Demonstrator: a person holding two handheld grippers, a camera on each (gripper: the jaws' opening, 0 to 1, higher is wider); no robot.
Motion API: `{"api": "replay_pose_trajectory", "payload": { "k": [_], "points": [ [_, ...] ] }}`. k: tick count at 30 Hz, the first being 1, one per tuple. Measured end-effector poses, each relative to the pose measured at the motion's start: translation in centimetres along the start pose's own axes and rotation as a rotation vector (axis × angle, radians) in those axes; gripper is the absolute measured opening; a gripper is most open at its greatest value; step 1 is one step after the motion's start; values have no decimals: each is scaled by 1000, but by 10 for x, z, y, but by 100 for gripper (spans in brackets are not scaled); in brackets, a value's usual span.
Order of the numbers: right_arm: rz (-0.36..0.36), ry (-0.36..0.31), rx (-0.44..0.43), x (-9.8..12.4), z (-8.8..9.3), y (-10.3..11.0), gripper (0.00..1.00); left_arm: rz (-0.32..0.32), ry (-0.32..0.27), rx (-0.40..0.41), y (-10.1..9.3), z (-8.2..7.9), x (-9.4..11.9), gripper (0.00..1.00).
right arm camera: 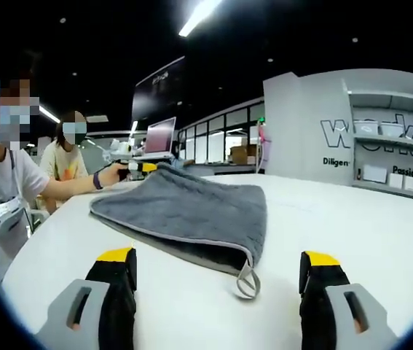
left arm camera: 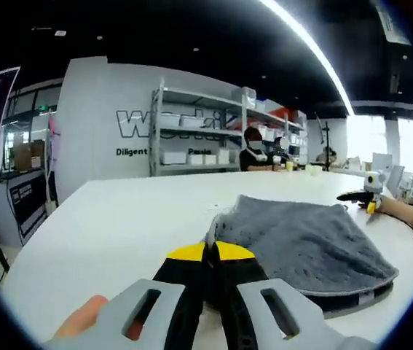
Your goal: Fold the towel on the table until its edges align and the towel forms a compact rectangular stack.
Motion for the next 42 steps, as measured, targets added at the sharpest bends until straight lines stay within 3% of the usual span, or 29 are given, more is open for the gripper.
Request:
{"api": "replay_pose_trajectory", "payload": {
  "k": [6, 11, 18, 29, 36, 41, 42],
  "points": [
    [1, 3, 1, -1, 1, 2, 94, -8, 96, 41, -1, 23, -2, 3],
    [3, 8, 3, -1, 2, 1, 94, -7, 175, 18, -6, 37, -6, 3],
    [3, 11, 5, -1, 3, 1, 94, 6, 235, 20, -7, 48, -10, 3],
    [4, 17, 8, 0, 2, -2, 94, 31, 218, -11, -7, 44, -5, 6],
    [3, 14, 7, 0, 2, -1, 94, 22, 197, -6, 9, 35, 5, 14],
    [3, 17, 9, -1, 3, 0, 94, 44, 114, -2, 10, 20, 13, 24],
    [4, 17, 8, -1, 3, 0, 94, 61, 94, -8, 3, 19, 19, 27]
  ]
}}
Point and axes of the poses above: the point that each gripper's makers call its tool centre point, and the gripper's own axes: x roughly backward along the fingers, y roughly to its left, z roughly out of its underside, the point moved 3 cm from there along x, roughly backward along the fingers, and after that the axes turned 14 degrees about -x, right-handed, at the moved point
